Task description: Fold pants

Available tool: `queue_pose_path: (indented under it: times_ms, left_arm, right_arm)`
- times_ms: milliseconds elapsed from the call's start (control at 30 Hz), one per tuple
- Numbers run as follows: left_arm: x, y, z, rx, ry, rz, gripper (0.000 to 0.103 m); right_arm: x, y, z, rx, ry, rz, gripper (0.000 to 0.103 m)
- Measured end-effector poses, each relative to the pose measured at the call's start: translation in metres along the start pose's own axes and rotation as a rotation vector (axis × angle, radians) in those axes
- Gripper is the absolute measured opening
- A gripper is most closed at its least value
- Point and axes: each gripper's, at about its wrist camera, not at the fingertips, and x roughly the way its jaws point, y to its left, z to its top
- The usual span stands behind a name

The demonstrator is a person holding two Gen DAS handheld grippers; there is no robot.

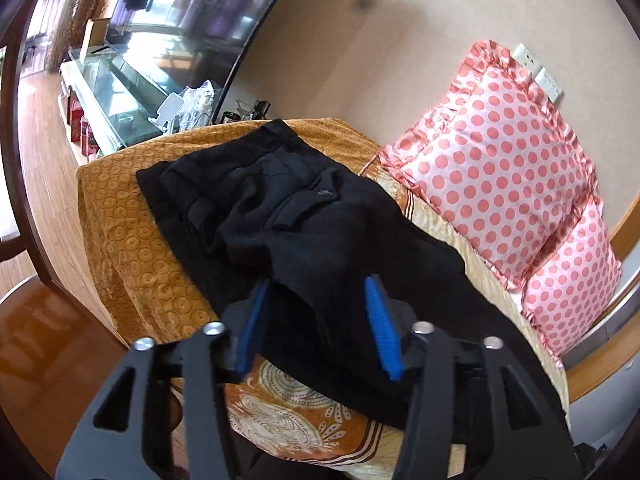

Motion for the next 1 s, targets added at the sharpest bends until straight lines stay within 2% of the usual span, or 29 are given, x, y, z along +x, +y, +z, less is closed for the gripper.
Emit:
queue_pose_path:
  times_ms: [33, 100, 167, 200, 233, 267, 400, 467, 533, 667, 833, 967, 1000]
  left_arm:
    - [-0.003, 0.004, 0.005, -0.029, -0.02, 0.007, 0.072]
    - [-0.002, 0.011, 0.015, -0.068, -0.03, 0.018, 0.072]
    - [0.005, 0.018, 0.023, -0.1, -0.005, 0.035, 0.072]
    - [0.012, 0.023, 0.026, -0.124, 0.024, 0.04, 0.071]
    - [0.018, 0.028, 0.027, -0.154, 0.053, 0.03, 0.064]
    - [0.023, 0.033, 0.028, -0.189, 0.078, 0.022, 0.062]
    - [0.03, 0.043, 0.033, -0.269, 0.099, 0.007, 0.054]
    - [0.029, 0.05, 0.031, -0.355, 0.145, -0.029, 0.053]
    - [0.028, 0.051, 0.027, -0.41, 0.206, -0.113, 0.052]
    - [0.037, 0.045, 0.024, -0.448, 0.259, -0.176, 0.052]
    - [0.042, 0.06, 0.036, -0.53, 0.2, -0.137, 0.052]
    - [0.035, 0.071, 0.046, -0.527, 0.139, -0.082, 0.052]
    - [0.033, 0.072, 0.051, -0.509, 0.123, -0.062, 0.047]
  right_arm:
    - [-0.001, 0.0, 0.0, 0.0, -0.001, 0.002, 0.002]
    - [-0.001, 0.0, 0.001, 0.002, -0.002, 0.004, 0.002]
    - [0.001, -0.001, 0.002, 0.012, 0.002, 0.007, 0.002]
    - [0.002, -0.002, 0.002, 0.019, 0.005, 0.009, 0.002]
    - [0.003, -0.003, 0.002, 0.026, 0.008, 0.011, 0.002]
    - [0.003, -0.004, 0.002, 0.031, 0.01, 0.013, 0.002]
    - [0.004, -0.006, 0.002, 0.041, 0.018, 0.016, 0.002]
    - [0.004, -0.005, 0.002, 0.041, 0.02, 0.017, 0.002]
    - [0.003, -0.004, 0.001, 0.034, 0.018, 0.016, 0.002]
    - [0.005, -0.002, 0.001, 0.024, 0.014, 0.007, 0.002]
    - [0.004, -0.004, 0.0, 0.023, 0.013, 0.016, 0.002]
    - [0.006, -0.005, -0.002, 0.021, 0.016, 0.009, 0.002]
    - [0.007, -0.005, -0.002, 0.022, 0.017, 0.008, 0.002]
